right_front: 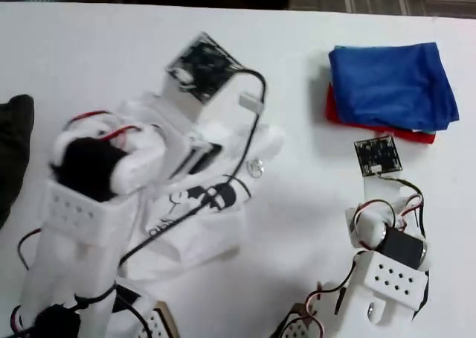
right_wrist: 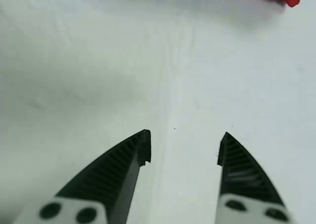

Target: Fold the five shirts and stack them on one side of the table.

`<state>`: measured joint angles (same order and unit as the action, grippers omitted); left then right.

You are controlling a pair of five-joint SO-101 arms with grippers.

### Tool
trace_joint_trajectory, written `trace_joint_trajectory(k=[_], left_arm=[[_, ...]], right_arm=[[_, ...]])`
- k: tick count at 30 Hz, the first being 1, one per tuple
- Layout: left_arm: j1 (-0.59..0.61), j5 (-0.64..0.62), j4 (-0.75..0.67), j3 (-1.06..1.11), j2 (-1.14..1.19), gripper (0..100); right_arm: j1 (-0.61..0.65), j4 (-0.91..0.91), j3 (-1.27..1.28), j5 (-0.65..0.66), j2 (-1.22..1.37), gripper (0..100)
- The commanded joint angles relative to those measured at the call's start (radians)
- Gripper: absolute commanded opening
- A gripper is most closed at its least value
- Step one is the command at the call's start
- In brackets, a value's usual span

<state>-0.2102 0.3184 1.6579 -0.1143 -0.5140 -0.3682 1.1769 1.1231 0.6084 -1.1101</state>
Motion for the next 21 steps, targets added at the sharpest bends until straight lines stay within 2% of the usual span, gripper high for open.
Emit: trace_joint_trajectory(k=[1,5,8,16,21], left_arm=[[0.158,-0.005,0.064,-0.038,-0.023,25],[0.345,-0.003,0.046,0.082,-0.018,25],[0.456,-0.003,0.003,0.203,-0.023,25],[0.654,-0.003,-0.103,0.452,-0.025,25],[0.686,-0.003,-0.15,0.558,-0.025,25]], right_arm=[[0.044,-0.01,-0.031,-0.002,-0.005,22.4],[0.111,-0.005,-0.123,-0.061,0.007,23.5],[0.18,0.033,-0.242,-0.103,0.099,30.1],[0.386,0.196,-0.779,-0.215,0.621,27.5],[0.536,0.306,-1.158,-0.304,0.931,27.5]])
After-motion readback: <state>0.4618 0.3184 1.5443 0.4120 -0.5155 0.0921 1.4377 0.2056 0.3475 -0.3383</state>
